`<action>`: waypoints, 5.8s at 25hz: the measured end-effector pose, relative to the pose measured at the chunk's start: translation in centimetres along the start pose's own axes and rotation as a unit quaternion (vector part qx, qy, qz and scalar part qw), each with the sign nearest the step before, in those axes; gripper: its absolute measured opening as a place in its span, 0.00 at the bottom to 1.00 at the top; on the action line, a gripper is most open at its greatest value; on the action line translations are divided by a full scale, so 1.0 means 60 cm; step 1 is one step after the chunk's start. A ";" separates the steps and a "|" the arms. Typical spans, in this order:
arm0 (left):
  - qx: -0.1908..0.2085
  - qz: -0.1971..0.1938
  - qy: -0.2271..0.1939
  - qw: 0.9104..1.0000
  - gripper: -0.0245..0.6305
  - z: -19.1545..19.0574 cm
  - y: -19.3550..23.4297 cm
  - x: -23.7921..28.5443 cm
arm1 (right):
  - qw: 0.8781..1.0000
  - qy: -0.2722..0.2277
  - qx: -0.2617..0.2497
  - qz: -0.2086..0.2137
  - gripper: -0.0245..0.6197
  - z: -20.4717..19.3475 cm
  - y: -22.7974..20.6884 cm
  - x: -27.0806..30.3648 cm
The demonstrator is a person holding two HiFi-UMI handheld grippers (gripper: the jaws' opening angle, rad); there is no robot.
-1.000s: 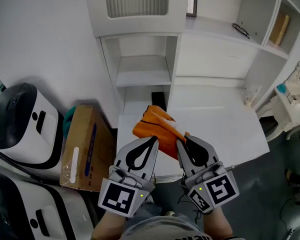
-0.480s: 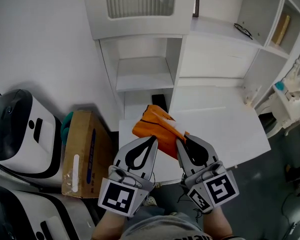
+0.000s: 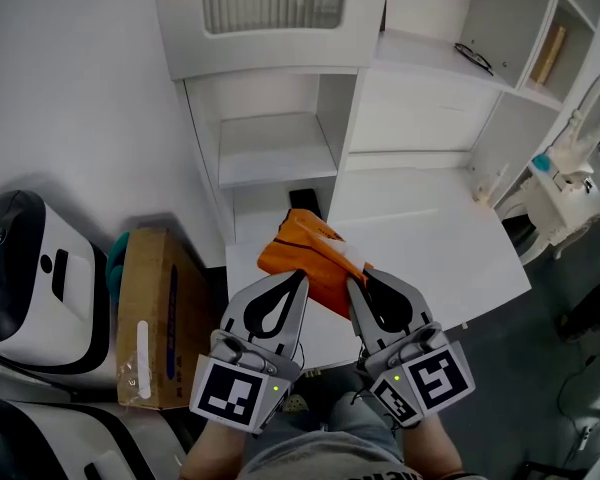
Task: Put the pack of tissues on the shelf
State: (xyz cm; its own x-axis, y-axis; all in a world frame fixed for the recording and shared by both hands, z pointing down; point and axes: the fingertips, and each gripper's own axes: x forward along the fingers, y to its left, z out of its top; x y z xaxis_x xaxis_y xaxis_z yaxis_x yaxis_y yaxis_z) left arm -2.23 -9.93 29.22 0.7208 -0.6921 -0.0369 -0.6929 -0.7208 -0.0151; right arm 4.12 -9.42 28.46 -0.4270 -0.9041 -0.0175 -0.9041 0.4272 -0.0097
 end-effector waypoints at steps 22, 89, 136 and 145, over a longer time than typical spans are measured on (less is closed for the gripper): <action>0.001 0.043 -0.001 0.999 0.10 0.001 0.020 0.053 | 0.999 0.000 -0.009 0.043 0.10 0.005 -0.048 0.042; 0.027 0.215 0.027 0.976 0.10 0.003 0.056 0.172 | 0.979 -0.020 0.025 0.204 0.10 0.014 -0.171 0.167; 0.001 0.114 0.017 0.993 0.10 -0.011 0.234 0.097 | 0.997 -0.008 -0.003 0.074 0.10 0.015 -0.067 0.297; -0.008 0.105 0.019 0.994 0.10 -0.023 0.254 0.095 | 0.998 -0.004 -0.015 0.063 0.10 0.013 -0.064 0.325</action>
State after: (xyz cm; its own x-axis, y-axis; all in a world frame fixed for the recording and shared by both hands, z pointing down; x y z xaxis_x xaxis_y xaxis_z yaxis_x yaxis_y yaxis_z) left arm -8.68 -24.88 30.17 0.5610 -0.8278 0.0010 -0.8278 -0.5610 0.0055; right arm -0.70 -28.67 27.39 -0.5376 -0.8428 -0.0255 -0.8432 0.5371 0.0223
